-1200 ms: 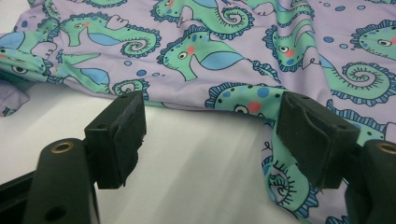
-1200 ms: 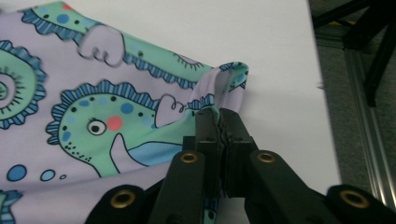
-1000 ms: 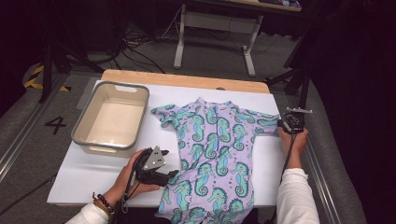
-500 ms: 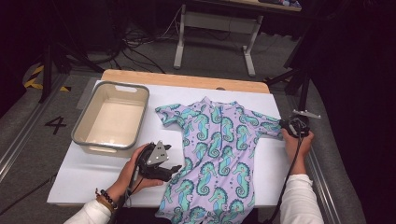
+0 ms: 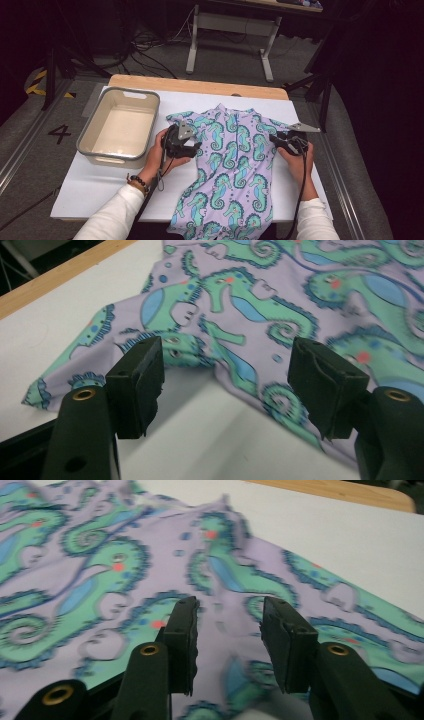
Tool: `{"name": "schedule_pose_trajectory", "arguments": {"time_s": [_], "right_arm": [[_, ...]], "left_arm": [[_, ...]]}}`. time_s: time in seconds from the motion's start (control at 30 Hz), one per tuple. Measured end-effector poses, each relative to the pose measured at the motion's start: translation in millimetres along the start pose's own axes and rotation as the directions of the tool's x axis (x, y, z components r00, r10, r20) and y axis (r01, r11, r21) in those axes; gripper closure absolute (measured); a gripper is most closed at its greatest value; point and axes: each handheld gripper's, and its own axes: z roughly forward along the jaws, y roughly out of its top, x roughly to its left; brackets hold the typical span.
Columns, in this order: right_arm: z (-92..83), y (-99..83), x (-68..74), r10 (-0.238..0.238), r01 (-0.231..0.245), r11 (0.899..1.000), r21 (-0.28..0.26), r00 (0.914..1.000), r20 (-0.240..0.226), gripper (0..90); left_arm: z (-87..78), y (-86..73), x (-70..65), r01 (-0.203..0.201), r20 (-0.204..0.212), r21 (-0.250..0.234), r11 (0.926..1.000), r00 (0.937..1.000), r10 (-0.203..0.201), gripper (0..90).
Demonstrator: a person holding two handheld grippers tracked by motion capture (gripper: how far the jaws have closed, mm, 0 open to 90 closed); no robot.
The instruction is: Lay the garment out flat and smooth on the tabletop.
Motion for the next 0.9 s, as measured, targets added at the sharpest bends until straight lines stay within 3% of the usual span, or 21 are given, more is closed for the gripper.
{"name": "schedule_pose_trajectory", "arguments": {"time_s": [0.1, 0.17, 0.23, 0.27, 0.37, 0.4, 0.5, 0.57, 0.63, 0.73, 0.9], "right_arm": [[0.1, -2.1, 13.9, -0.008, 0.007, 1.0, -0.006, 0.9991, -0.043, 57.0], [0.6, -4.0, 22.4, -0.023, 0.023, 1.0, -0.003, 0.9976, -0.066, 55.7], [1.7, -6.4, 28.2, -0.032, 0.033, 0.999, 0.0, 0.9953, -0.091, 54.8], [2.6, -7.9, 31.0, -0.037, 0.038, 0.999, 0.007, 0.9945, -0.098, 54.3], [5.6, -13.2, 38.0, -0.048, 0.052, 0.998, 0.025, 0.9913, -0.122, 53.2], [6.5, -14.4, 39.5, -0.054, 0.058, 0.998, 0.033, 0.9908, -0.124, 52.7], [8.9, -16.5, 42.7, -0.057, 0.064, 0.997, 0.048, 0.9893, -0.134, 51.9], [9.4, -16.7, 44.1, -0.061, 0.068, 0.996, 0.05, 0.9888, -0.136, 51.7], [10.0, -16.6, 46.2, -0.068, 0.077, 0.996, 0.055, 0.9879, -0.139, 51.1], [9.2, -16.2, 49.0, -0.079, 0.088, 0.994, 0.058, 0.9866, -0.142, 51.1], [4.7, -14.0, 53.7, -0.104, 0.111, 0.993, 0.045, 0.9851, -0.137, 50.6]], "left_arm": [[12.6, 7.3, 9.6, 0.053, -0.007, 0.003, 0.9986, 0.9985, -0.053, 32.4], [23.4, 11.1, 13.6, 0.055, -0.032, 0.014, 0.9984, 0.998, -0.055, 31.6], [36.6, 13.1, 16.0, 0.08, -0.02, 0.051, 0.9955, 0.9967, -0.079, 32.1], [42.3, 13.3, 16.7, 0.086, -0.034, 0.065, 0.9942, 0.9959, -0.084, 32.3], [54.6, 11.9, 21.4, 0.113, -0.04, 0.1, 0.9886, 0.9932, -0.109, 46.4], [56.3, 11.1, 22.9, 0.105, -0.044, 0.111, 0.9883, 0.994, -0.101, 50.6], [59.7, 5.0, 27.9, 0.108, -0.037, 0.161, 0.9809, 0.9939, -0.104, 74.0], [57.9, 0.7, 32.8, 0.138, -0.014, 0.159, 0.9776, 0.9904, -0.137, 84.4], [55.8, -1.0, 34.0, 0.145, -0.009, 0.161, 0.9763, 0.9894, -0.145, 85.9], [51.5, -2.4, 30.3, 0.123, -0.021, 0.171, 0.9776, 0.9925, -0.121, 86.2], [45.2, -6.0, 25.8, 0.114, -0.017, 0.174, 0.9781, 0.9934, -0.113, 85.5]]}}
